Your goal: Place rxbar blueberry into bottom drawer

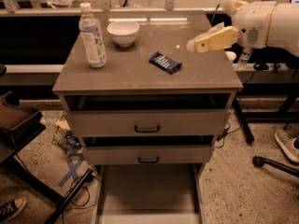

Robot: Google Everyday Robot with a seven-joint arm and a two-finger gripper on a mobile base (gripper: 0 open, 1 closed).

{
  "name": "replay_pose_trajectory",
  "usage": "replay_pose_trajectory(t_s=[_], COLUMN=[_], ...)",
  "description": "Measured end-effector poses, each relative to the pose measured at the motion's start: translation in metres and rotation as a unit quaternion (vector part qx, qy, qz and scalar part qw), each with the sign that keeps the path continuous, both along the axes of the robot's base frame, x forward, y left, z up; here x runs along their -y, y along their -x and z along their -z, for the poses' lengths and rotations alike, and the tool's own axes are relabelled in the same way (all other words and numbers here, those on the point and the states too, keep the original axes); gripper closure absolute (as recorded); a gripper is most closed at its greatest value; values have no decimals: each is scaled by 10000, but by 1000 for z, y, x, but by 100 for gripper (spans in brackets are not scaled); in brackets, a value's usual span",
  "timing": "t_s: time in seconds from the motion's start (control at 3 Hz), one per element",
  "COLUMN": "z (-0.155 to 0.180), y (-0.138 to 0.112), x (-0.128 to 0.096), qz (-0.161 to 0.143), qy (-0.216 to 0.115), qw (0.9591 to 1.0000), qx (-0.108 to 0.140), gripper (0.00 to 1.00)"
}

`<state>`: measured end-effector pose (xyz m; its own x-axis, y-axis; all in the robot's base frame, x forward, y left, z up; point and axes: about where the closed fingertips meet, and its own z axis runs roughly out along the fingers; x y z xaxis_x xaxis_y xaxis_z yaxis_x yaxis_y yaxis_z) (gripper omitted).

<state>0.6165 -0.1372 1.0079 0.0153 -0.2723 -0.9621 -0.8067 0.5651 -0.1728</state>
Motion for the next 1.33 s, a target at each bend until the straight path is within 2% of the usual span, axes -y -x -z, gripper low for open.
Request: replay_pose_trajectory(t_s=[0.33, 0.67, 1.0, 1.33], z=[3, 31, 74, 110], y=[-5, -26, -63, -82], x=[-4, -21, -48, -62], qz=[-44, 84, 87, 87], qy=[91, 616, 1272, 1622], qw=[9999, 9977, 9907, 9843], qx=[-42, -268, -477, -692], gripper=[0, 0, 0, 0])
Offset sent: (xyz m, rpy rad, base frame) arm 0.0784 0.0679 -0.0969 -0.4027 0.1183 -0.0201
